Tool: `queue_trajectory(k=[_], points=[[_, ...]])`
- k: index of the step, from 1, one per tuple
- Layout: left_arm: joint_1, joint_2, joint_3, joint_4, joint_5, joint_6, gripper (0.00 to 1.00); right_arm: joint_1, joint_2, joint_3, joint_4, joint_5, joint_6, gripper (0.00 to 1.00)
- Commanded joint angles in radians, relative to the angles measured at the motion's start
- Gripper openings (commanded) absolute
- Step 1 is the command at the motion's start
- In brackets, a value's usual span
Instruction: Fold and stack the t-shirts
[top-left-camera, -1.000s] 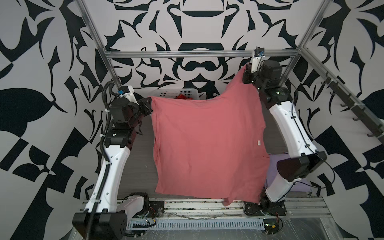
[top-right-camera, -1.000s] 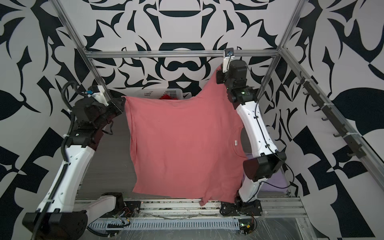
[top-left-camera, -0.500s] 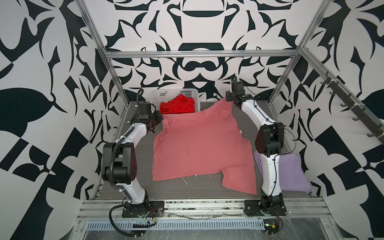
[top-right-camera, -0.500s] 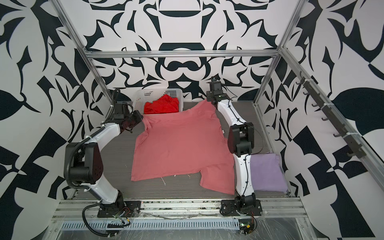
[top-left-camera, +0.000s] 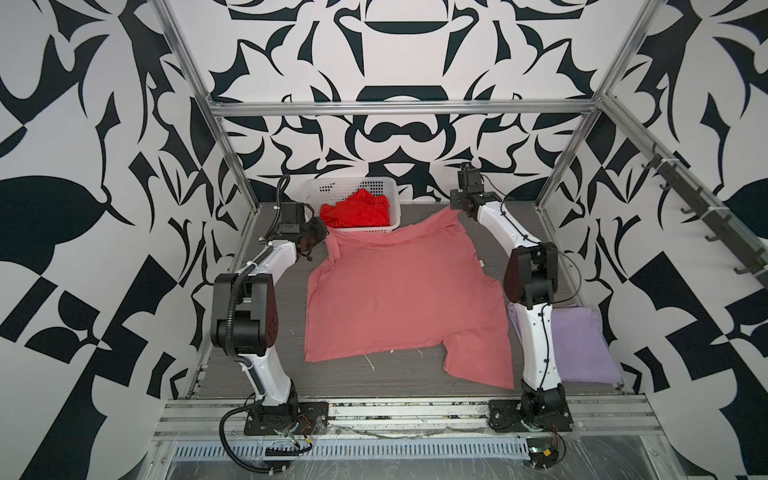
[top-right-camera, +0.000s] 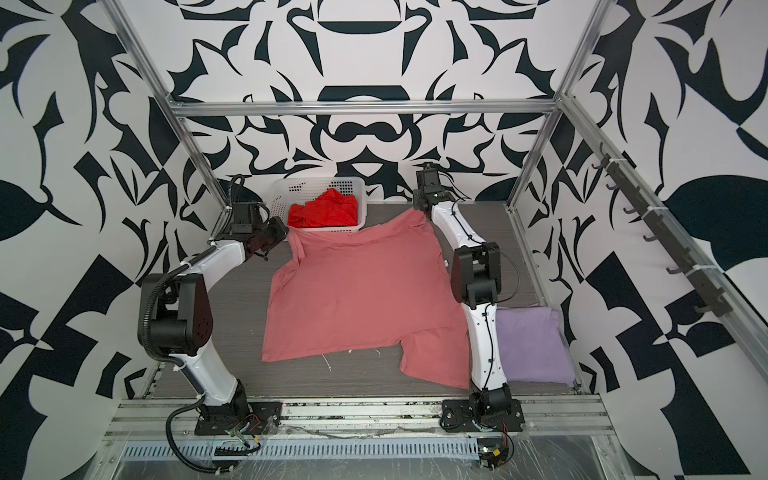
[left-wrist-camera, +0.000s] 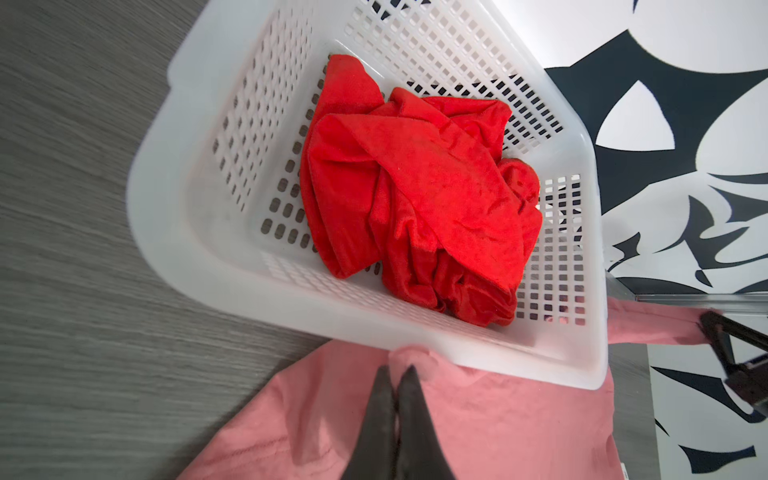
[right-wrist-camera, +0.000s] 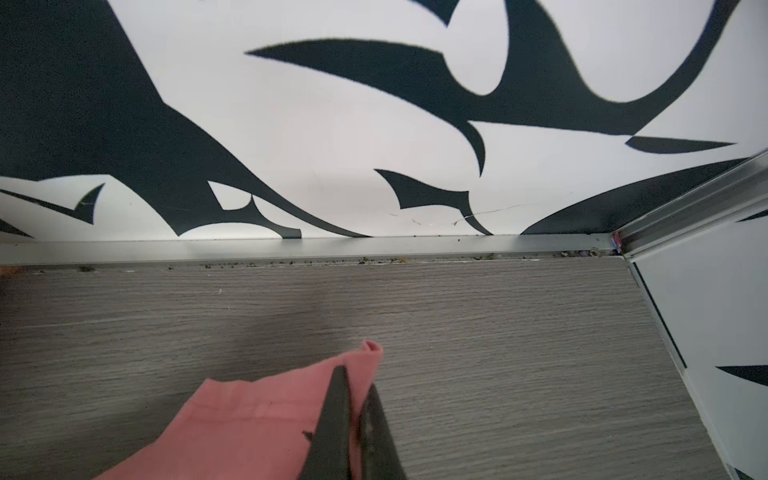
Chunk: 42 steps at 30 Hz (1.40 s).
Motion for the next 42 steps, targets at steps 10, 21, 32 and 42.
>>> queue_trajectory(k=[10,21,32,42], points=[[0.004,-0.035,-0.021,-0.029,-0.029,0.005,0.00,-0.007,0.037,0.182,0.015,-0.075,0.055,0.00],[0.004,-0.042,-0.058,-0.059,-0.108,-0.011,0.00,-0.007,0.128,0.240,-0.056,-0.091,0.136,0.00],[0.007,0.100,0.142,-0.172,-0.340,0.171,0.00,-0.007,0.135,0.185,-0.039,-0.060,0.166,0.00],[0.007,0.079,0.192,-0.263,-0.453,0.116,0.66,-0.007,0.131,0.314,-0.104,-0.127,0.115,0.46]])
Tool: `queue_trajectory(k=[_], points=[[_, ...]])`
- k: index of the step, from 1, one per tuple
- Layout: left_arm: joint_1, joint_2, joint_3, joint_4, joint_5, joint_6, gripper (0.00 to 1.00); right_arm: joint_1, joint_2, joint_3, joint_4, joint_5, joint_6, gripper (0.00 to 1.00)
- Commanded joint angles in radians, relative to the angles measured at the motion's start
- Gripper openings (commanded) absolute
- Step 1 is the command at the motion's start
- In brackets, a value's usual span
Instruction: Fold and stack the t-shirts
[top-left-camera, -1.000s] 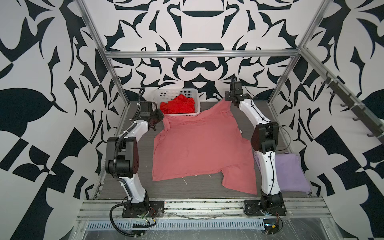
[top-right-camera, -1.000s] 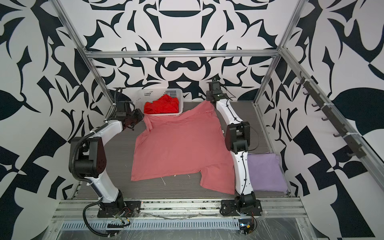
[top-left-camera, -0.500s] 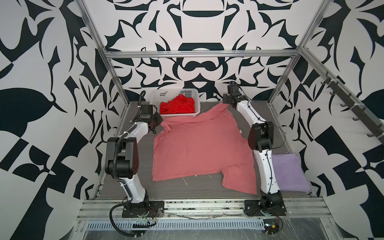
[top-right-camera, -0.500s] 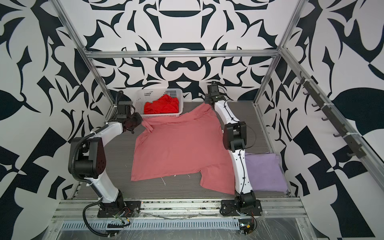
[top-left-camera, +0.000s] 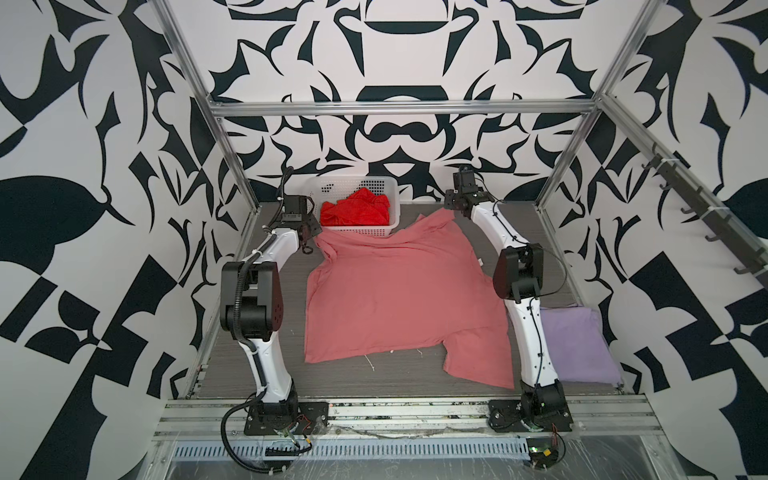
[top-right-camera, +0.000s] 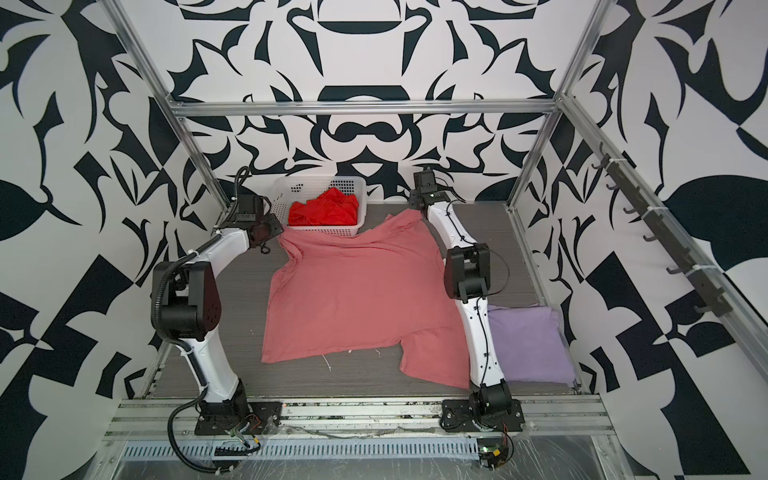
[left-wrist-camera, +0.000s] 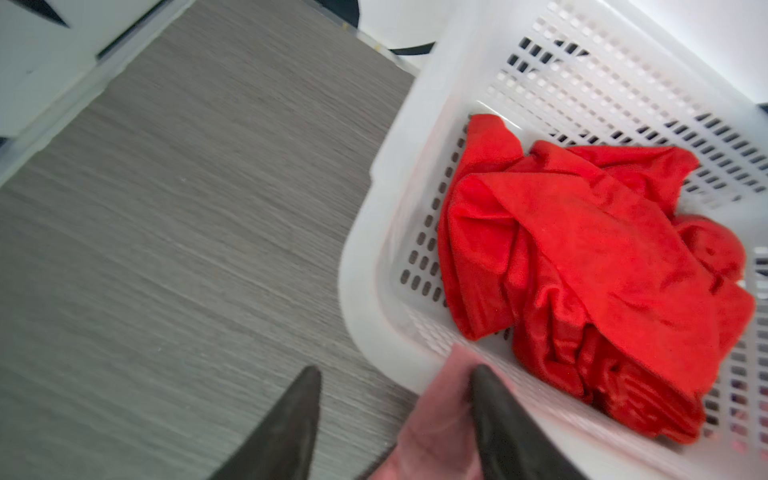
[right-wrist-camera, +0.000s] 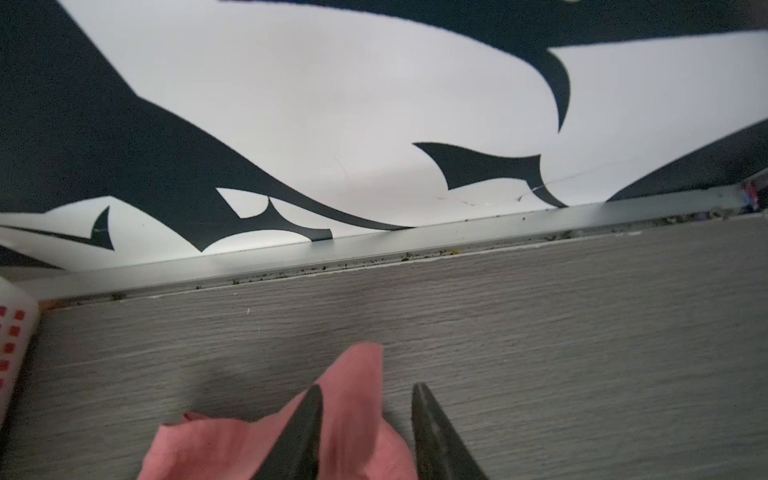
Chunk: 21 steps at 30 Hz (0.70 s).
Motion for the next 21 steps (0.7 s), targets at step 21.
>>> queue_trajectory(k=[21], points=[[-0.217,-0.507,-0.466,-0.261,0.308,-0.287,0.93,0.007,-0.872,-1.215,0.189,-0.293,0.422,0.50]])
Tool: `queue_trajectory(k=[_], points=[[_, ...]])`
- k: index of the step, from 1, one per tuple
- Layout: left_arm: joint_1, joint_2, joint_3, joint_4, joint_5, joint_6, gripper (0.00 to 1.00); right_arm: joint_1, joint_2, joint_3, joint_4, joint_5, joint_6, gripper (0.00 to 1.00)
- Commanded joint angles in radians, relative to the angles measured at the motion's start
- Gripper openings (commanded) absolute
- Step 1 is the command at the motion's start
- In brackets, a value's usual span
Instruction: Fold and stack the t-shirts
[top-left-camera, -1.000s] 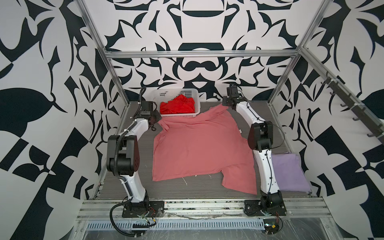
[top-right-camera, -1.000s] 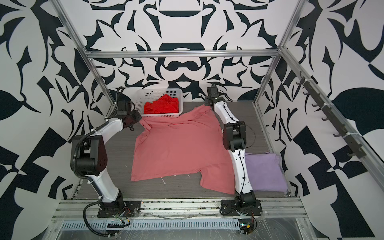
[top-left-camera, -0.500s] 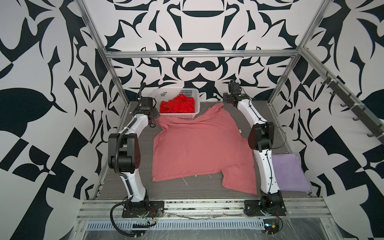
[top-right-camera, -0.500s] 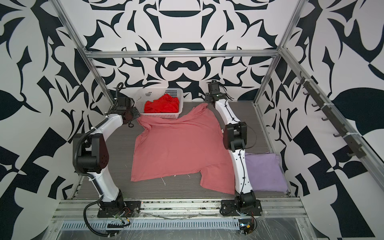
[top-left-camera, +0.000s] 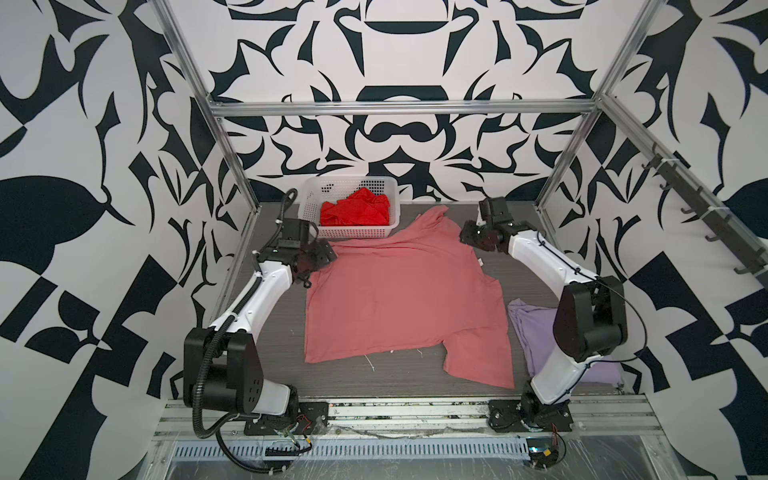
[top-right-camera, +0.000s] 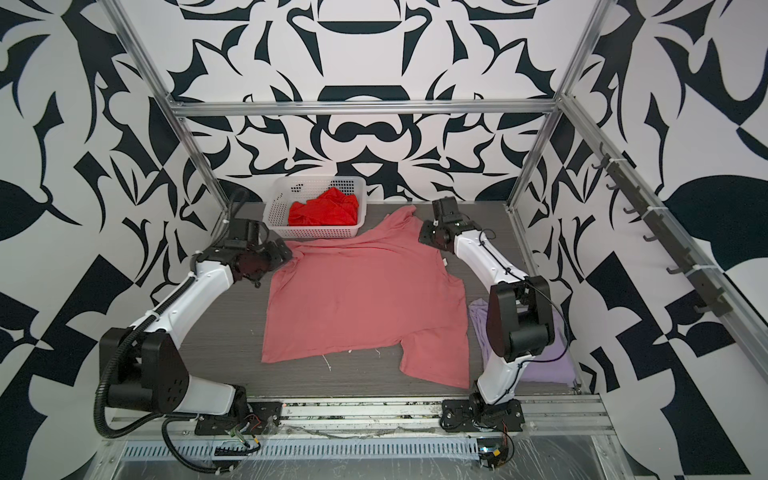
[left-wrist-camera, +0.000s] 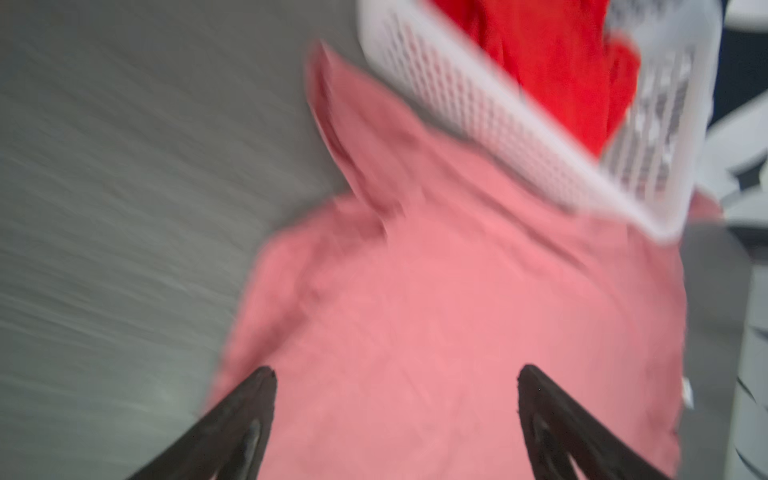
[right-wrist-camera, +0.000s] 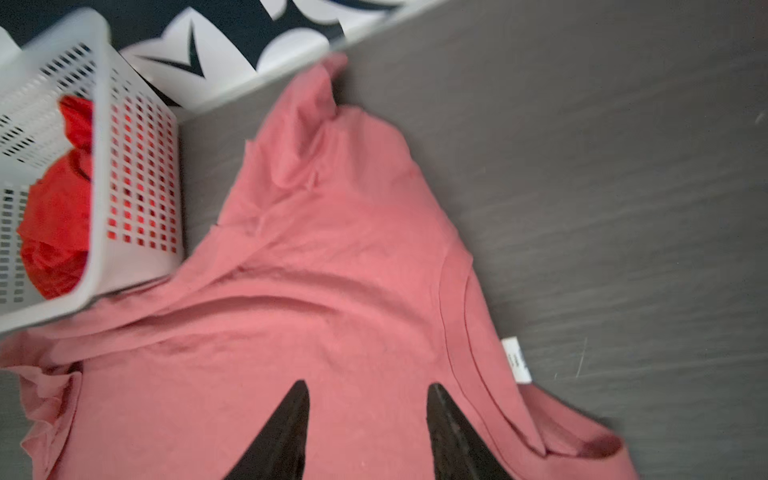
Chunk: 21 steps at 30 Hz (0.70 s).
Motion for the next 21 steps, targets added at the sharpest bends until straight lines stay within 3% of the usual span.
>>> queue_trajectory(k=[1,6,10,17,21], points=[[-0.065,-0.013,-0.106,0.023,0.096,-0.138,0.93,0.005,-0.051,-0.128,0.124,-0.046,0.120,0.49],[-0.072,-0.025,-0.270,0.141,0.107,-0.194,0.91,0.005,-0.037,-0.249,0.195,-0.052,0.156,0.47],[-0.072,-0.035,-0.345,0.136,0.084,-0.207,0.91,0.005,-0.051,-0.341,0.186,-0.037,0.213,0.45],[-0.071,-0.095,-0.529,0.106,0.041,-0.329,0.91,0.005,-0.205,-0.572,0.127,0.032,0.325,0.45],[-0.071,-0.204,-0.603,0.013,-0.014,-0.393,0.91,0.005,-0.327,-0.669,0.046,0.090,0.375,0.46]])
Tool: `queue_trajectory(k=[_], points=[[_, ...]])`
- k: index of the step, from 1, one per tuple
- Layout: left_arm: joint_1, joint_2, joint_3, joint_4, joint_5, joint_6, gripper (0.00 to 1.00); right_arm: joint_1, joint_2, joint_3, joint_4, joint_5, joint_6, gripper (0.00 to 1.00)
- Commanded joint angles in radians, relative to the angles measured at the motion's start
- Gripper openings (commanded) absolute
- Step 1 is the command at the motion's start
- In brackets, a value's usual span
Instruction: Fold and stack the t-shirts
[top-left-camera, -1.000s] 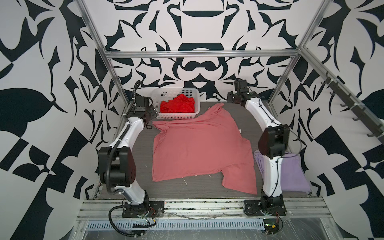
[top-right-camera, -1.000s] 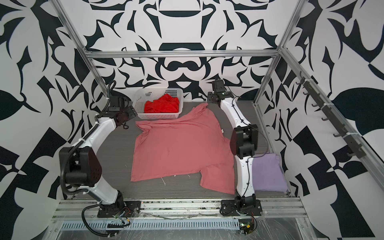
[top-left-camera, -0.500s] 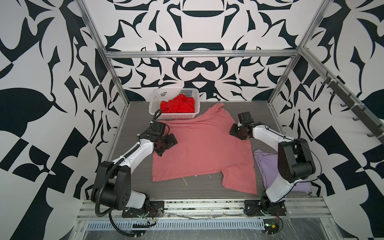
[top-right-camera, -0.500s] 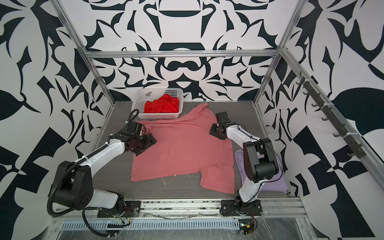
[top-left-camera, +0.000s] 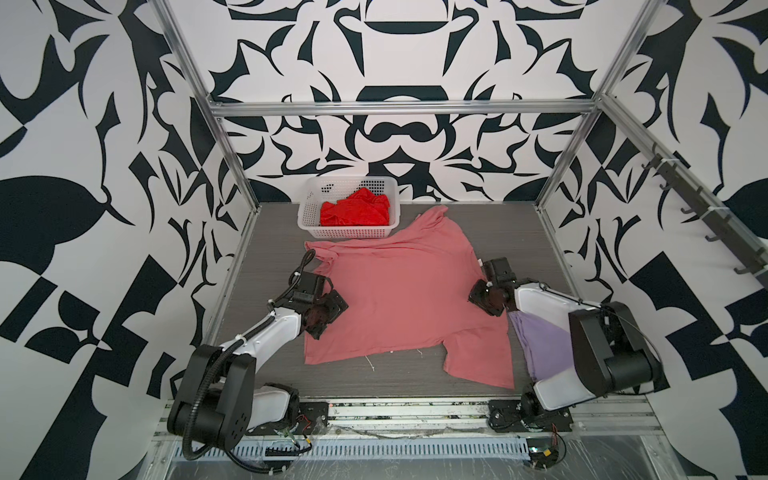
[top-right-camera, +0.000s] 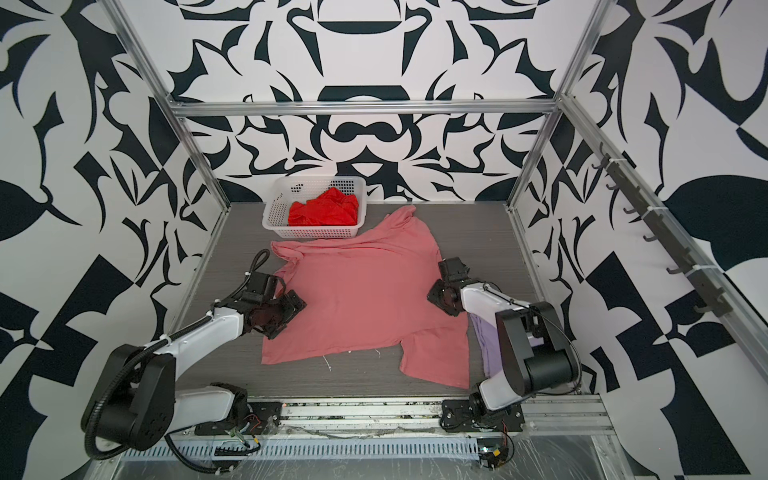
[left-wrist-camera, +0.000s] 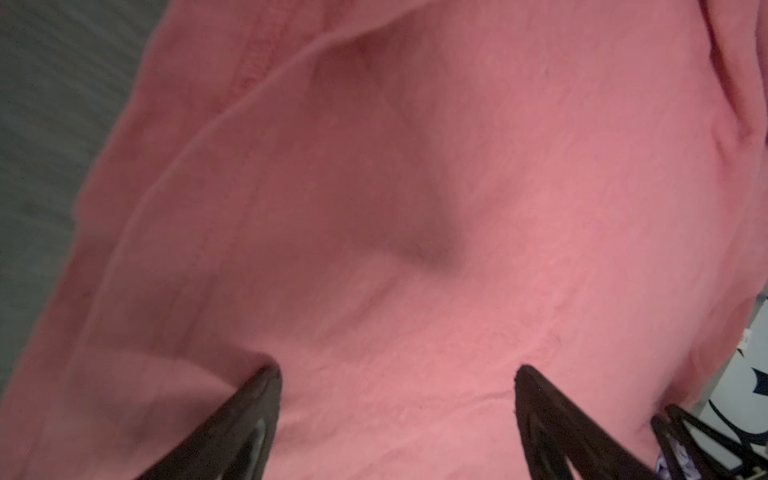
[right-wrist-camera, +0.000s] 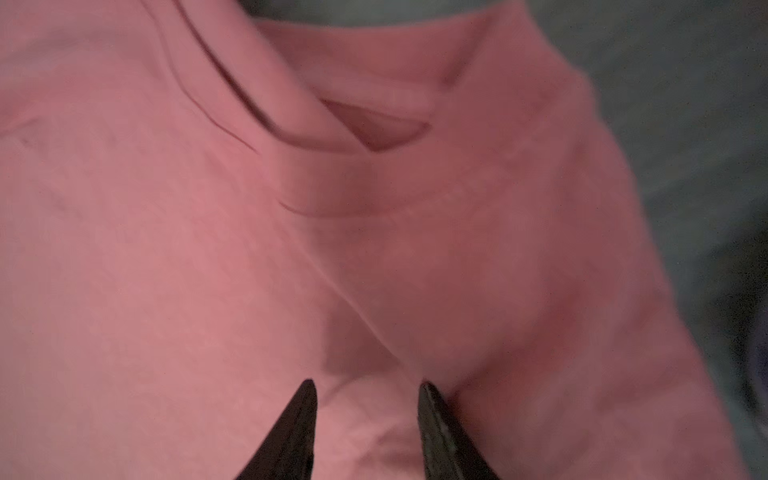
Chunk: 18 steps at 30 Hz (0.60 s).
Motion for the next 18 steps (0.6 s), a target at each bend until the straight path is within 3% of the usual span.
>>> queue_trajectory(k=[1,10,14,18], points=[[0.003,-0.055,-0.103,-0.220,-0.080,-0.100,0.92,0.005,-0.107,-0.067,-0.103,0.081,0.080,0.46],[0.004,-0.205,-0.075,-0.374,-0.148,-0.096,0.92,0.005,-0.326,-0.107,-0.250,0.131,0.141,0.47],[0.004,-0.216,0.051,-0.346,-0.142,0.011,0.92,0.005,-0.397,-0.048,-0.177,0.132,0.085,0.47],[0.004,-0.172,0.228,-0.308,-0.148,0.121,0.93,0.013,-0.318,0.115,-0.135,0.115,0.015,0.47]])
